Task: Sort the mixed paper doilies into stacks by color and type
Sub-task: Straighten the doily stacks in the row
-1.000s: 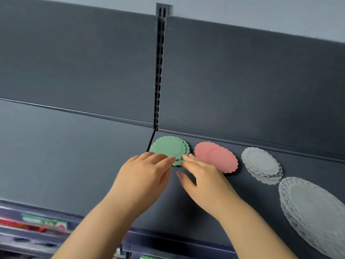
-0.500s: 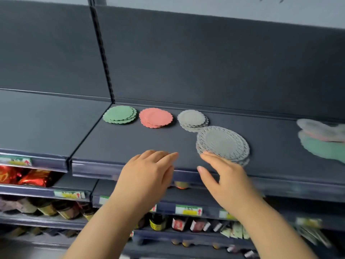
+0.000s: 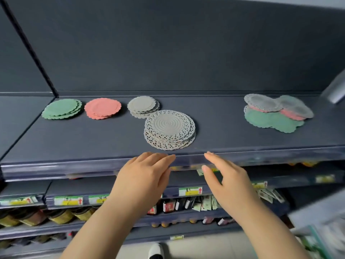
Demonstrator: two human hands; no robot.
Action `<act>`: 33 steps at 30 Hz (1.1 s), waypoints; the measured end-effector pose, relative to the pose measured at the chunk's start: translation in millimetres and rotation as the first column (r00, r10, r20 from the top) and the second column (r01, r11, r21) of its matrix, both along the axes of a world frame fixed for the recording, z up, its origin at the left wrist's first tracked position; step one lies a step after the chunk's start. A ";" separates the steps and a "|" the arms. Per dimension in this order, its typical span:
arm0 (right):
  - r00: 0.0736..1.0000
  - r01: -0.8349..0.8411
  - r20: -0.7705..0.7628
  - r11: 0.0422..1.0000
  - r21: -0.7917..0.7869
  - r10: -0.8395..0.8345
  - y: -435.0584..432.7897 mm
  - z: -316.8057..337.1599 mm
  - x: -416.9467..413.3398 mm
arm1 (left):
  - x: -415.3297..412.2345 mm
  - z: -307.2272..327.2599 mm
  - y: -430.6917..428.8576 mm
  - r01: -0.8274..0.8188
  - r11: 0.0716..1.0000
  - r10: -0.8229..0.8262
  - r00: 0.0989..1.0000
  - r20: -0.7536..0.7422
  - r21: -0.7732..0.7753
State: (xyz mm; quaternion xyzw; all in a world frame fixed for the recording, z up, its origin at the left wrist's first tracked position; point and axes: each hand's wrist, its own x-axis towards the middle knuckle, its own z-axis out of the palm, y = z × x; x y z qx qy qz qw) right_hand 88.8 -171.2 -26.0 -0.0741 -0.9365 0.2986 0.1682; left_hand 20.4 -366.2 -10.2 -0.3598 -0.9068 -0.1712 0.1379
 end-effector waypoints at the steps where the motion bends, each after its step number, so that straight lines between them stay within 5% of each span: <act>1: 1.000 -0.004 0.012 1.000 0.001 0.004 3.2 -1.3 -3.2 | -6.2 -0.2 5.1 0.002 1.000 -0.002 1.000 -0.005 0.004; 17: 0.988 0.130 -0.086 0.991 0.039 -0.127 81.9 12.8 -100.8 | -127.5 13.1 100.4 0.151 0.986 -0.146 0.987 -0.062 0.069; 33: 0.984 0.157 -0.091 0.988 0.003 -0.156 240.8 7.5 -97.7 | -118.1 9.5 249.5 0.170 0.985 -0.170 0.982 -0.086 -0.007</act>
